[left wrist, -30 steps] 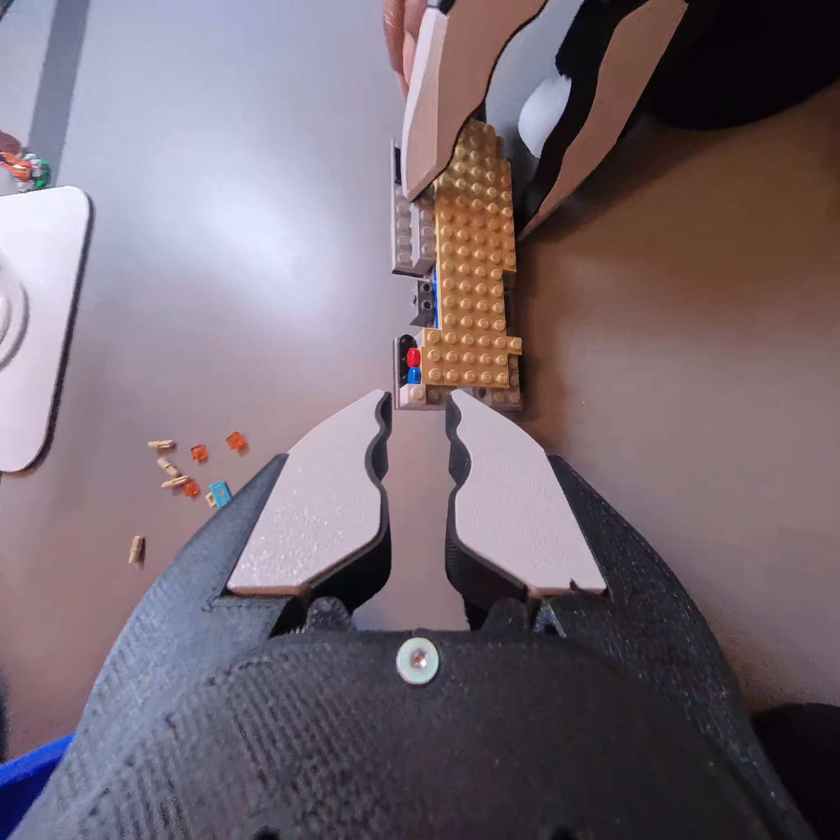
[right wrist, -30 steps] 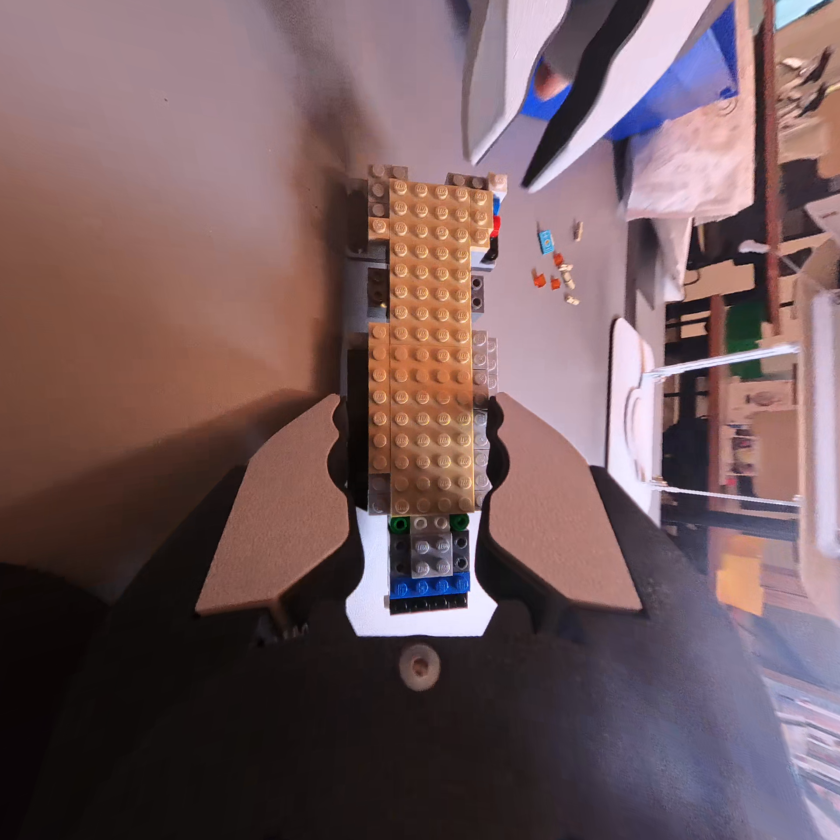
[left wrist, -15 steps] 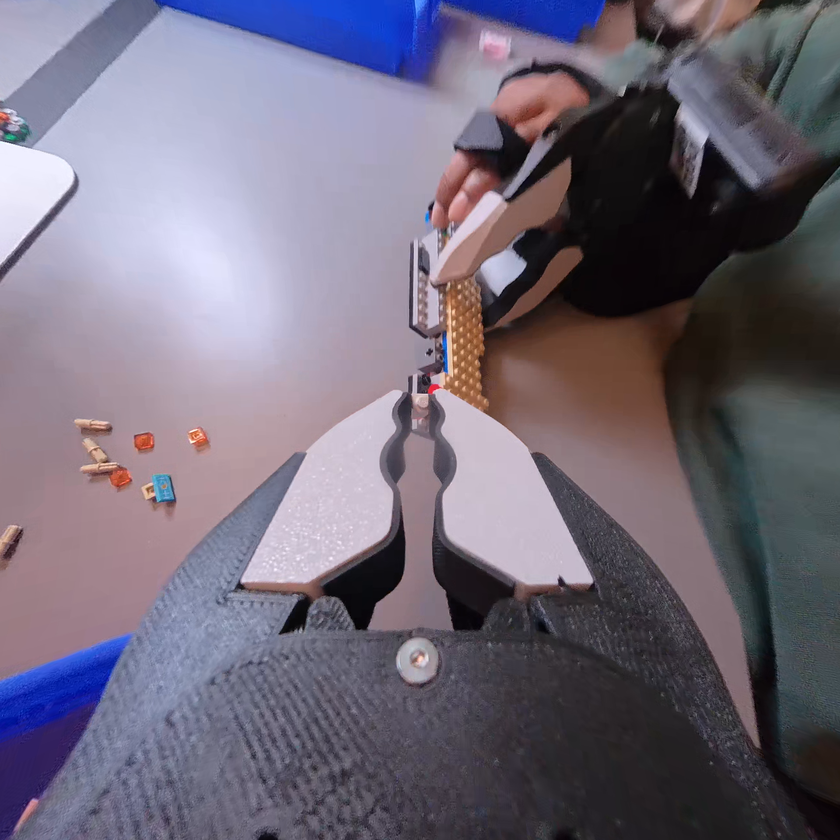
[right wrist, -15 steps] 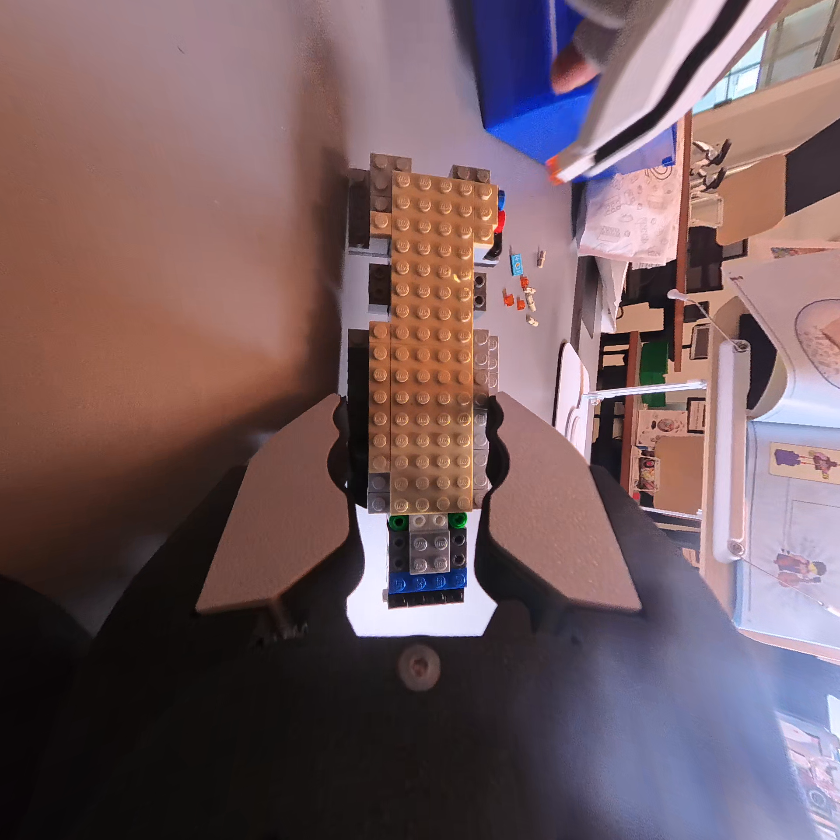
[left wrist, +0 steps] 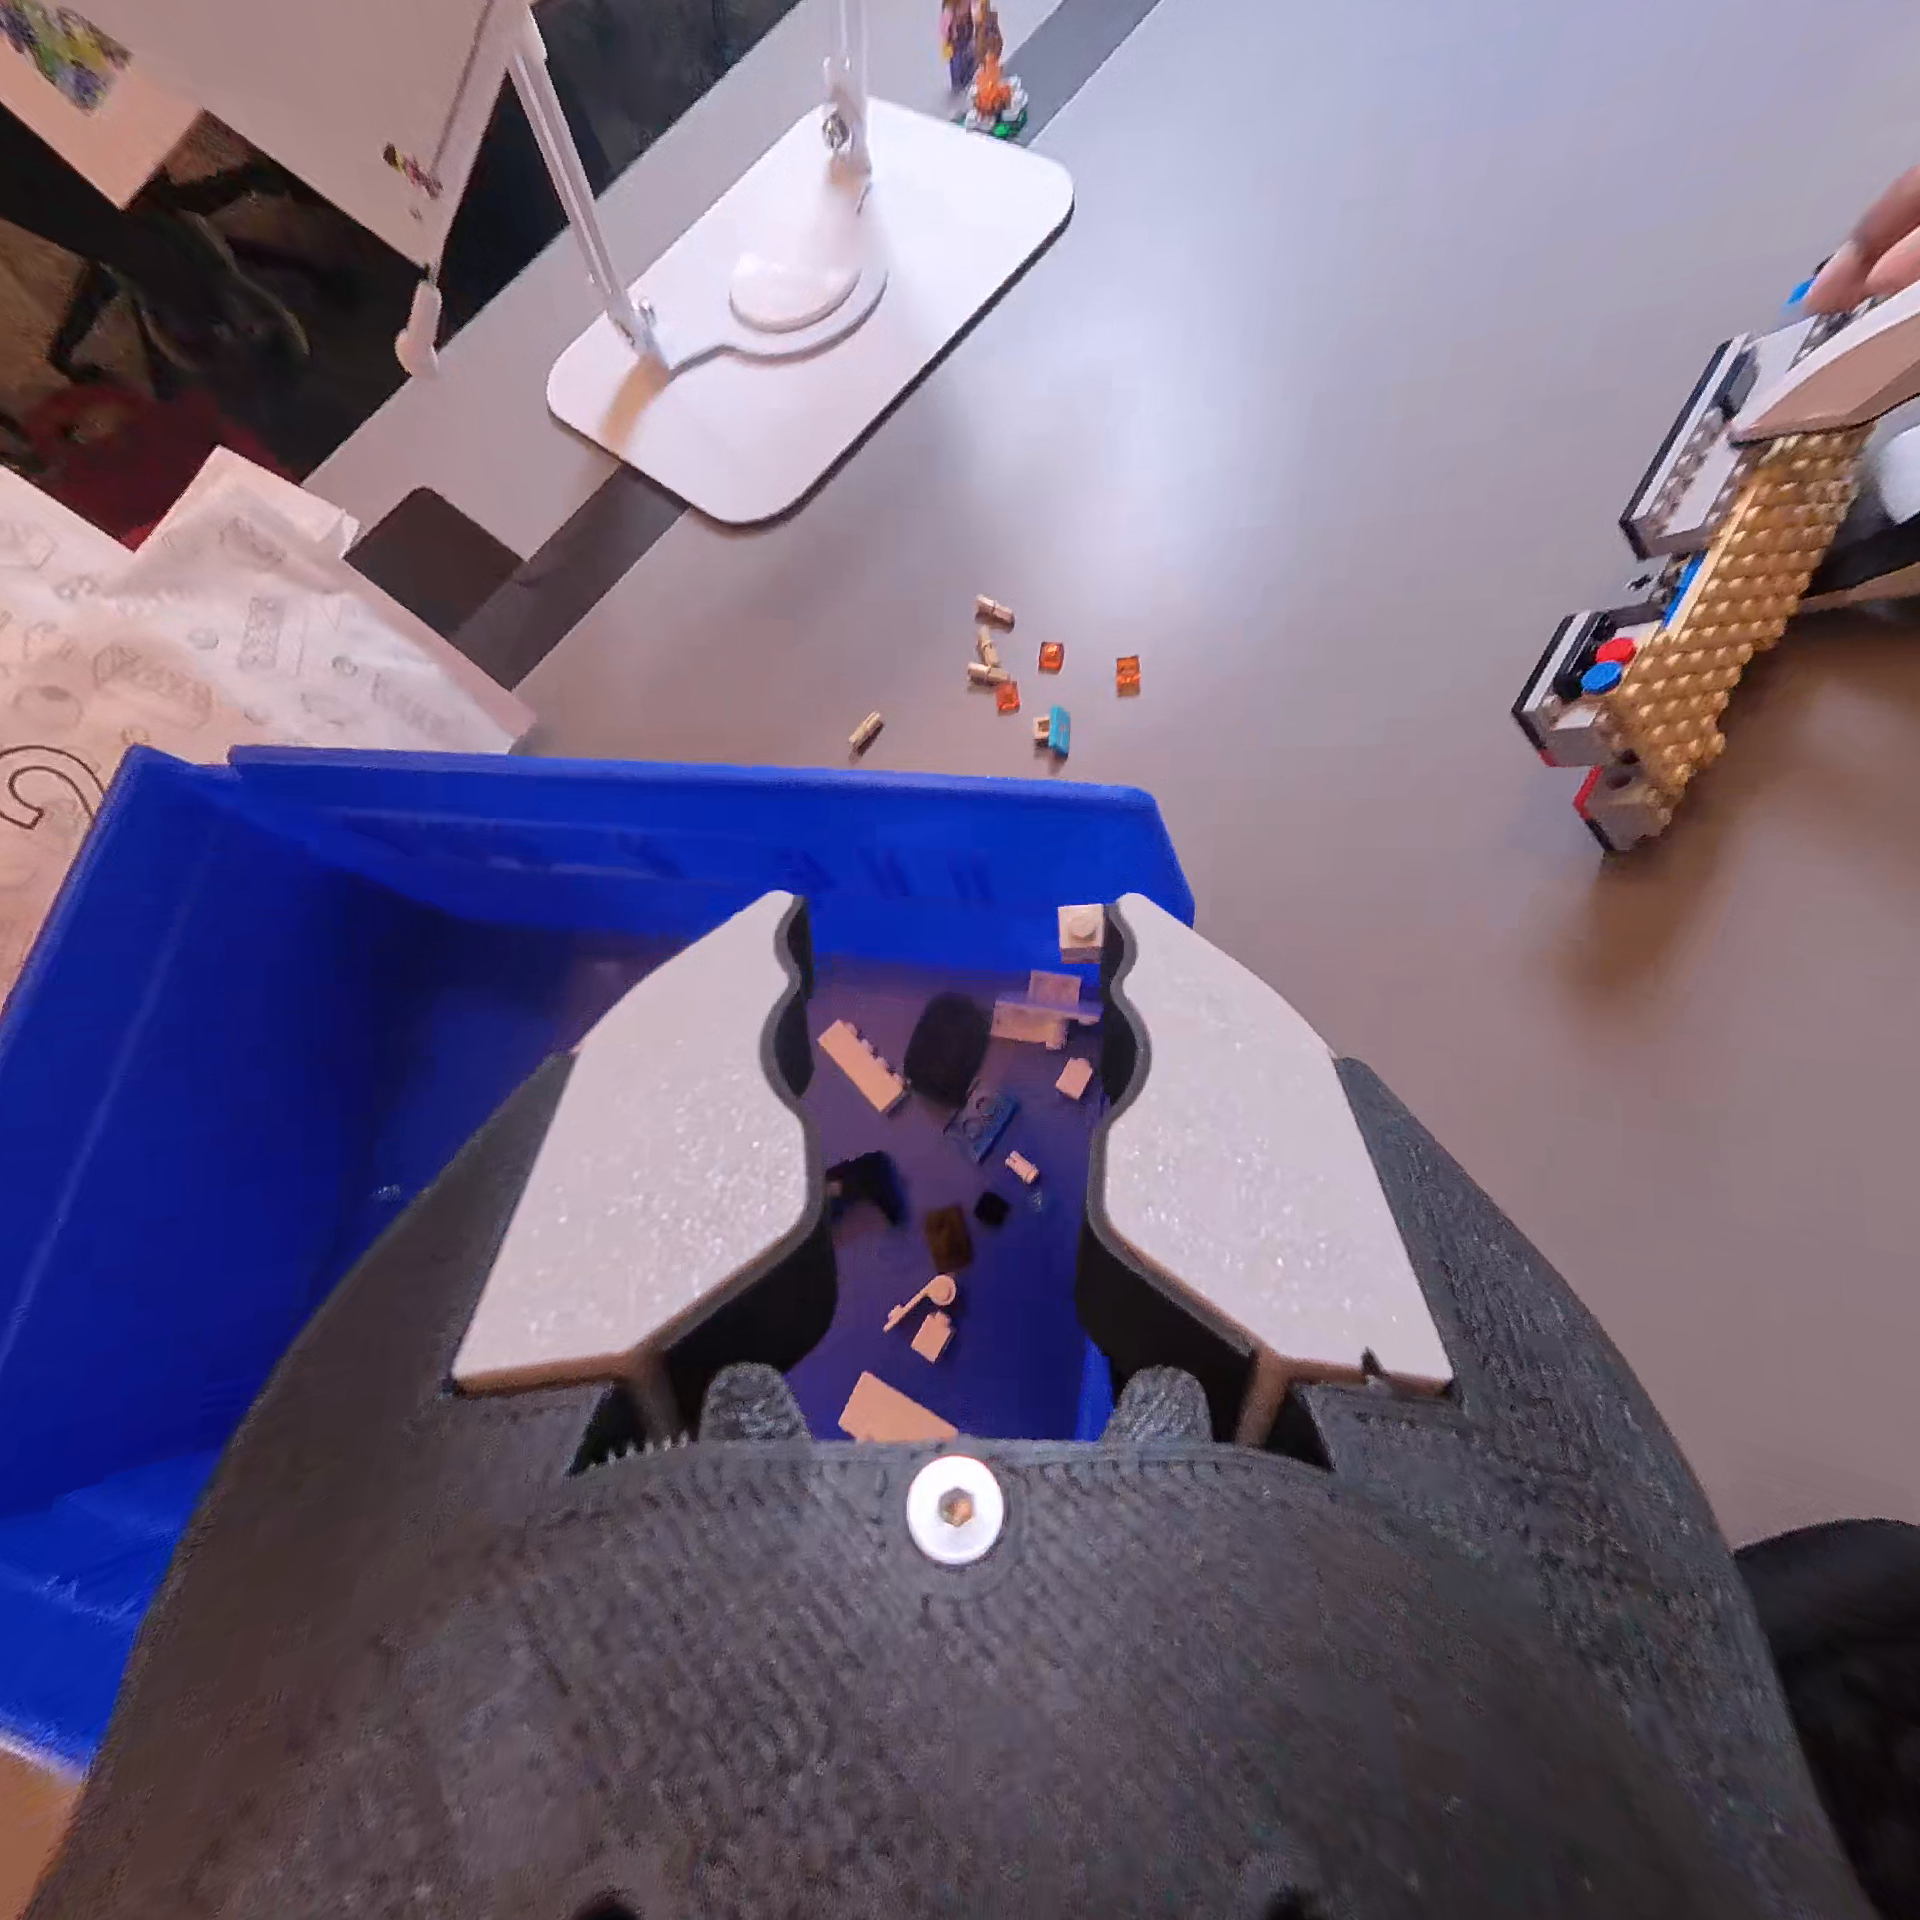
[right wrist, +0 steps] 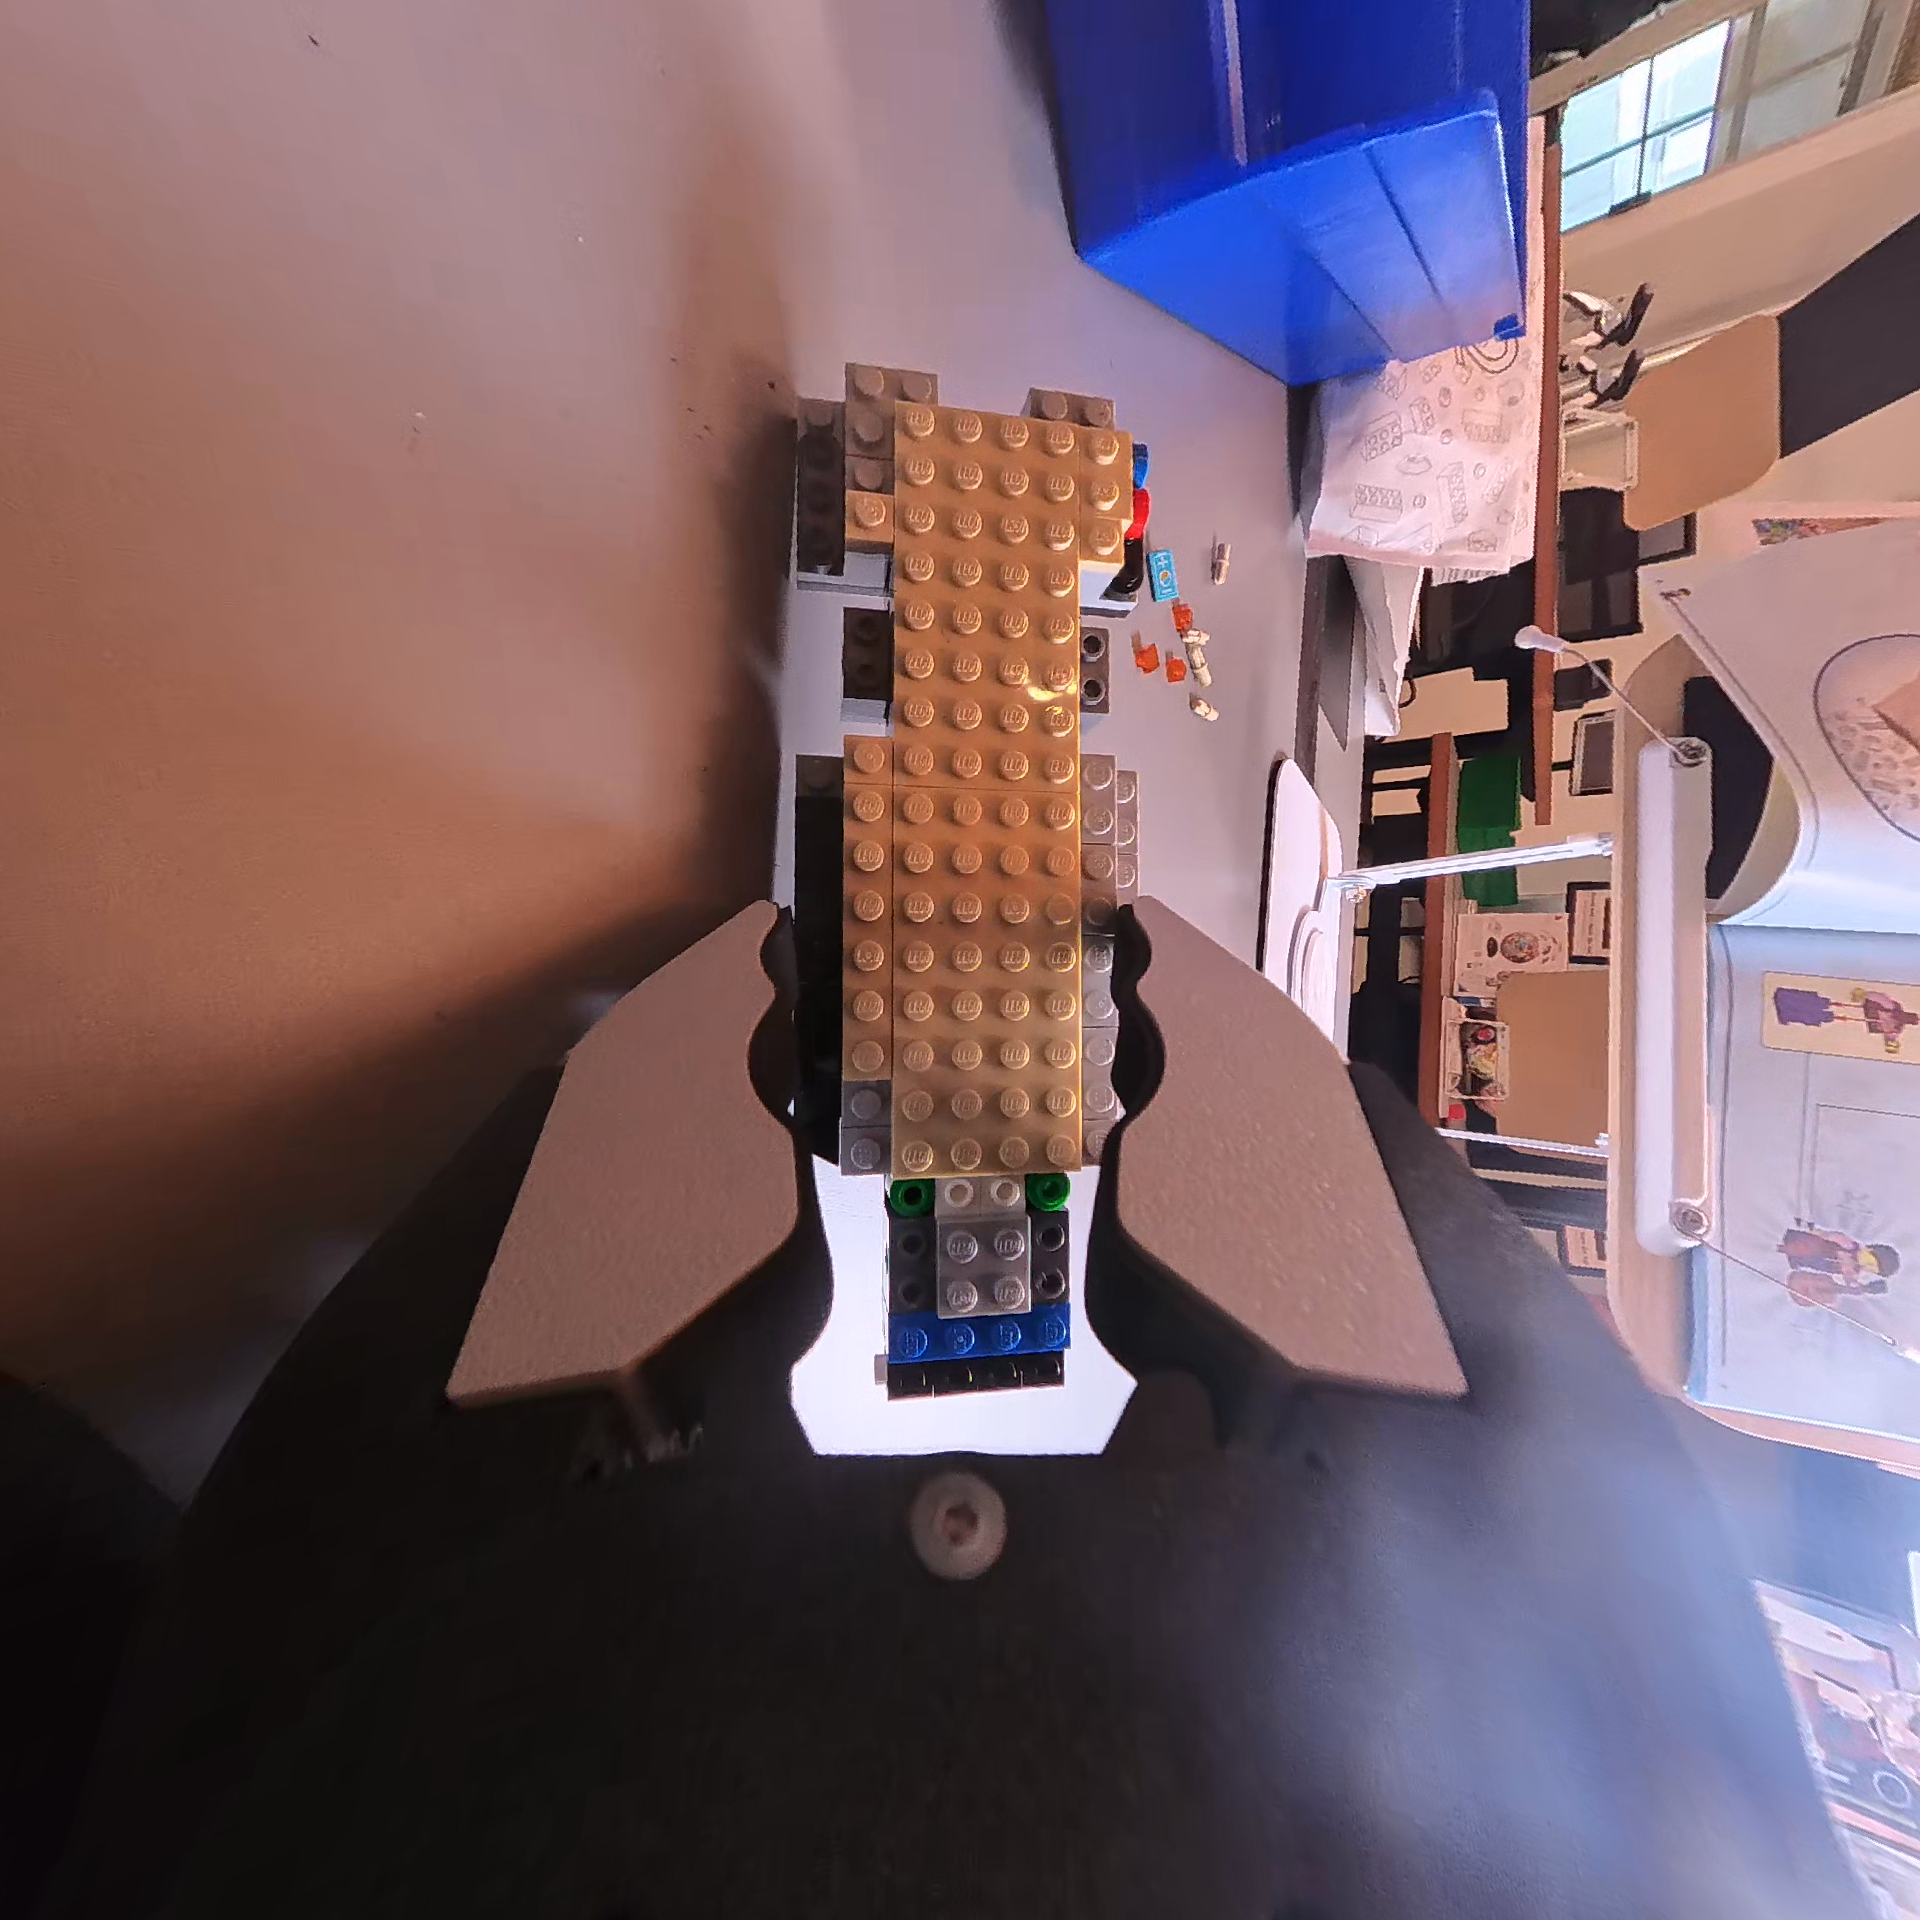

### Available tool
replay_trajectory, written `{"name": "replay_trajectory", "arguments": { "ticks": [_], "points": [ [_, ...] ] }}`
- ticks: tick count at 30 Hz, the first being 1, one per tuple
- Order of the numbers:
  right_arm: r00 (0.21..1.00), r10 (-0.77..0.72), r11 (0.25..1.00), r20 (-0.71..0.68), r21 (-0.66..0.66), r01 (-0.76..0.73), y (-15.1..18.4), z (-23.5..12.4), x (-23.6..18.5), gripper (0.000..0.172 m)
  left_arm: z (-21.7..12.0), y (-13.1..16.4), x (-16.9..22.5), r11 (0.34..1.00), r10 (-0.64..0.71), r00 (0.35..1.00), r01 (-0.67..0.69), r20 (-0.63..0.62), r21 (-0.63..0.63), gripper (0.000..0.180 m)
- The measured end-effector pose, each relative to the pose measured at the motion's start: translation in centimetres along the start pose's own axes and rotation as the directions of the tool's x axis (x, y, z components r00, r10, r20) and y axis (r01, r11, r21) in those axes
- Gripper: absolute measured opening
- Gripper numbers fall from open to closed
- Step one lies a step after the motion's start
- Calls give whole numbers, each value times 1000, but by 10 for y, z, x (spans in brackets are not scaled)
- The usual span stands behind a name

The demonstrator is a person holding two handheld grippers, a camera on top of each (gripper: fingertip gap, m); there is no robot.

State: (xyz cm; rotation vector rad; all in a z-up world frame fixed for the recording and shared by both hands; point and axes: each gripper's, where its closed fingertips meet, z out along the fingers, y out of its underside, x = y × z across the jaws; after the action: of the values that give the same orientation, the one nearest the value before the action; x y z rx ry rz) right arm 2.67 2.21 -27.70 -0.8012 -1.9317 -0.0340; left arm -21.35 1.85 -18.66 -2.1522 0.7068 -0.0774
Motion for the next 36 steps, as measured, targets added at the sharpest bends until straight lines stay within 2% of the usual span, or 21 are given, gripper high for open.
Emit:
{"name": "replay_trajectory", "arguments": {
  "ticks": [7, 10, 11, 13, 15, 18, 22, 24, 25, 27, 28, 29, 30, 31, 33, 34, 35, 36],
  "points": [
    [1000, -2, 1000, -16, 2, 2, 1, 1, 1, 59, 7, 11, 8, 998, 38, 999, -39, -22, -57, 66],
    [1000, 3, 1000, -18, 2, -3, 2, 1, 2, 59, 9, 10, 11, 997, 52, 998, -53, -33, -50, 66],
    [1000, 1, 1000, -22, 1, -1, 3, 1, 2, 59, 8, 6, 15, 997, 71, 997, -72, -42, -28, 61],
    [999, -9, 1000, -37, -1, 9, 4, 2, 3, 59, 4, -7, 48, 992, 125, 975, -118, -182, 51, 38],
    [998, -18, 1000, -63, 13, 19, 3, 2, 5, 59, 2, -21, 92, 983, 165, 924, -124, -346, 138, 33],
    [990, -50, 997, -134, 52, 57, 1, 1, 12, 59, 27, -26, 144, 985, 143, 848, -73, -510, 154, 50],
    [969, -85, 986, -232, 117, 115, -4, -6, 22, 59, 90, -13, 160, 996, 58, 878, -21, -474, 83, 75],
    [963, -101, 983, -249, 125, 136, -2, -8, 22, 58, 107, -14, 165, 996, 14, 871, 29, -492, 80, 73],
    [961, -108, 981, -256, 132, 146, -2, -9, 22, 58, 108, -17, 169, 994, -2, 849, 59, -529, 91, 66],
    [958, -115, 979, -263, 135, 155, -1, -9, 22, 58, 99, -31, 177, 977, -7, 797, 135, -604, 167, 37],
    [957, -111, 981, -267, 123, 148, 2, -8, 24, 58, 96, -33, 177, 971, 8, 790, 139, -612, 192, 32],
    [962, -100, 985, -255, 109, 131, 7, -5, 25, 59, 94, -35, 179, 968, 20, 789, 138, -614, 208, 29],
    [970, -75, 991, -232, 89, 97, 13, -1, 25, 58, 95, -37, 176, 965, 25, 820, 130, -572, 229, 28],
    [979, -31, 997, -203, 62, 45, 20, 4, 26, 51, 97, -37, 174, 965, 56, 858, 84, -510, 248, 25],
    [985, 133, 990, -108, 54, -128, 24, 8, 27, 58, 99, -40, 167, 960, 112, 916, 1, -386, 280, 25],
    [961, 272, 962, -38, 43, -271, 22, 7, 28, 60, 98, -44, 166, 956, 125, 930, -20, -345, 292, 25],
    [912, 408, 911, 41, 44, -410, 15, 5, 30, 71, 98, -46, 165, 952, 146, 945, -53, -293, 302, 24],
    [854, 509, 853, 107, 69, -517, 4, 1, 33, 74, 98, -47, 163, 948, 168, 956, -91, -239, 305, 24]
  ]
}}
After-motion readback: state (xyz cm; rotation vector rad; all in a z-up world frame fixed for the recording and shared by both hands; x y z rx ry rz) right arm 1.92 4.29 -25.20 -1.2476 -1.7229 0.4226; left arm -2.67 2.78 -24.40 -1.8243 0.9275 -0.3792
